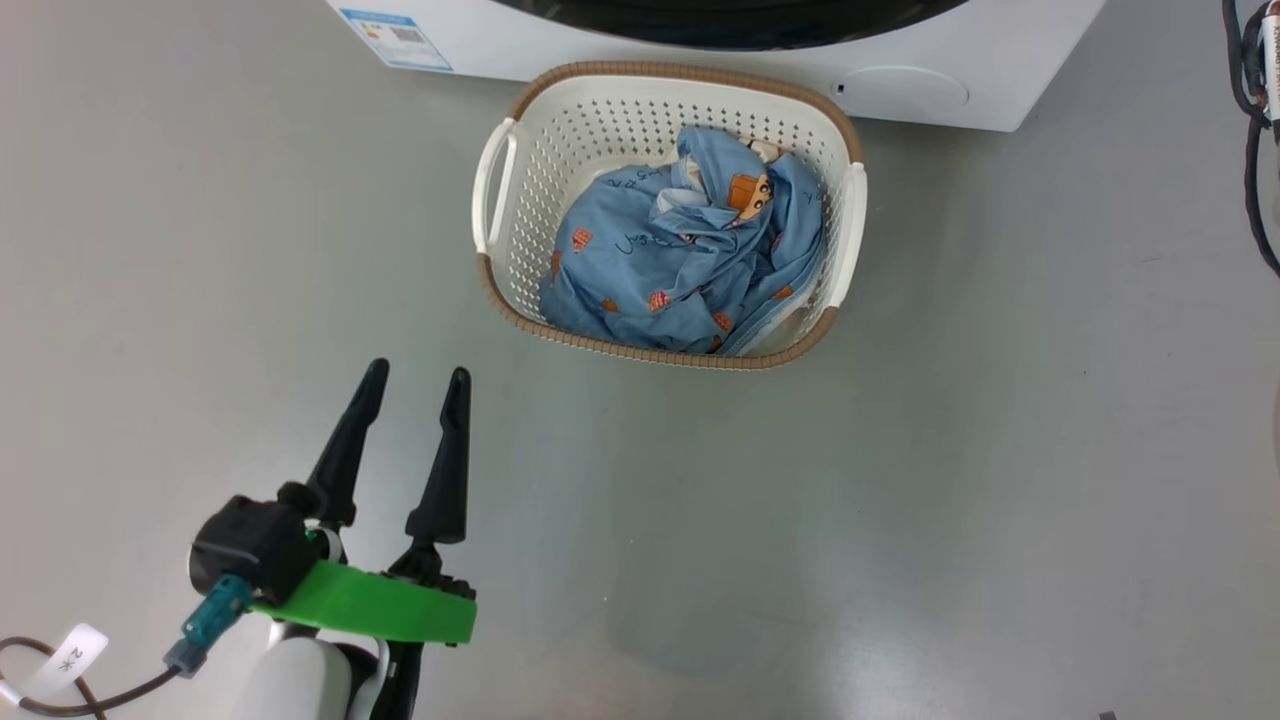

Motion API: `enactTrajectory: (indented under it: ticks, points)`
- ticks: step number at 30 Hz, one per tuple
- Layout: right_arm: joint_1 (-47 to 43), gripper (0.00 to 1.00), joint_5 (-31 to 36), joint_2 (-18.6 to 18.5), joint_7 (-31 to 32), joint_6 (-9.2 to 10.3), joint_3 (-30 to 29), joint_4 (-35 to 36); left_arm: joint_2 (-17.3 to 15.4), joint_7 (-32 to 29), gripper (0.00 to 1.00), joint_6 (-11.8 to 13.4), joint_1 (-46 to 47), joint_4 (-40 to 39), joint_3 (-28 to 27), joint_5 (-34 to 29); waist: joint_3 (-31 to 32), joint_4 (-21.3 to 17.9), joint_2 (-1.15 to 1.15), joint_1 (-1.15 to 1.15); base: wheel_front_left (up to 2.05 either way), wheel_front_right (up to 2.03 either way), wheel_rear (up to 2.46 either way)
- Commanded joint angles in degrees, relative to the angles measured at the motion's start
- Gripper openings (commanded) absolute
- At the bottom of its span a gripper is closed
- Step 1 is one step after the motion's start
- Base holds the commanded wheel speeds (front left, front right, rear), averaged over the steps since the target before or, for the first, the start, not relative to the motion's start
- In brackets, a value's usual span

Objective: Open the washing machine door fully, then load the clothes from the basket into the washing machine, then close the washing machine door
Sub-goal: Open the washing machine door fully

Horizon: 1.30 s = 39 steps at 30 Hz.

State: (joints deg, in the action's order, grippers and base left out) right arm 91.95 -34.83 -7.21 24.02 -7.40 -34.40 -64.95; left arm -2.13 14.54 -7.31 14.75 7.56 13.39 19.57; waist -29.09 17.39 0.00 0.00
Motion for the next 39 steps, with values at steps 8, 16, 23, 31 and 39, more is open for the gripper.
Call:
enactTrajectory:
  ticks: [8, 16, 23, 31, 39]
  points:
    - [3.65, 0.0, 2.71, 2.08, 2.58, -0.09, 0.0, -0.81, -0.96, 0.46, 1.0, -0.18, 1.38, -1.11, -2.31, 0.71, -1.35, 0.36, 0.0, 0.0, 0.0, 0.0, 0.0]
    - [0.37, 0.0, 0.18, 3.29, 9.65, -0.09, 3.49, 5.5, -0.86, 0.46, 1.0, -0.18, 2.28, -1.86, -3.02, 0.33, -1.0, -0.57, 0.0, 0.0, 0.0, 0.0, 0.0]
    - [-5.15, 0.0, -3.54, 3.87, 16.72, -0.09, 5.67, 12.6, -0.84, 0.46, 1.0, -0.18, 2.1, -2.15, -3.48, -0.22, 0.4, -1.16, 0.0, 0.0, 0.0, 0.0, 0.0]
    - [-9.18, 0.0, -6.01, 4.21, 22.88, -0.09, 6.48, 17.08, -0.86, 0.46, 1.0, -0.18, 1.6, -2.1, -3.85, -0.46, 1.34, -1.43, 0.0, 0.0, 0.0, 0.0, 0.0]
    - [-14.96, 0.0, -11.81, 4.32, 31.6, -0.09, 10.62, 22.14, -0.97, 0.46, 1.0, -0.18, 1.24, -2.21, -4.43, -0.85, 3.2, -1.79, 0.0, 0.0, 0.0, 0.0, 0.0]
